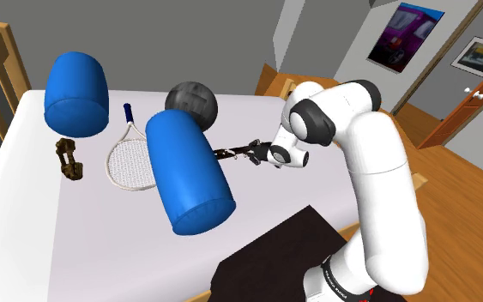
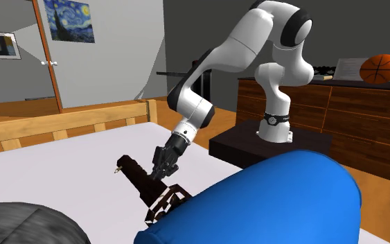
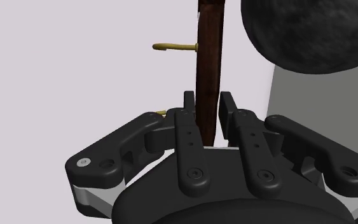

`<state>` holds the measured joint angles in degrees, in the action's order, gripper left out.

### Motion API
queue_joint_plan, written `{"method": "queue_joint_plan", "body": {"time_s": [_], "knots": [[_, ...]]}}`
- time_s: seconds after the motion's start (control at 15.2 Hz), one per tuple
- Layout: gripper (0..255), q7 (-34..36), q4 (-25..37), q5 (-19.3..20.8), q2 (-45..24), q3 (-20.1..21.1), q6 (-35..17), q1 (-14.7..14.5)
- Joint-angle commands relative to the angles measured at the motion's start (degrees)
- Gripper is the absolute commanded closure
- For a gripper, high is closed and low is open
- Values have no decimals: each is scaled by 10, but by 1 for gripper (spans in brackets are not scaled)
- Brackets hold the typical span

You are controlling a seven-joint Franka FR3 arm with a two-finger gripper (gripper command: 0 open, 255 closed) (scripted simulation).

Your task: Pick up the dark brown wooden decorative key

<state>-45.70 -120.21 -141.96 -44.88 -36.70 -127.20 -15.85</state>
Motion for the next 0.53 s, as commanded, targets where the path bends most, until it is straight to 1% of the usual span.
{"method": "queue_joint_plan", "body": {"time_s": [0.0,0.33,0.46], "knots": [[255,4,-6,8,16,-5,-7,-5],[255,16,-20,33,54,-18,-27,-17],[255,17,-21,34,55,-19,-27,-17]]}}
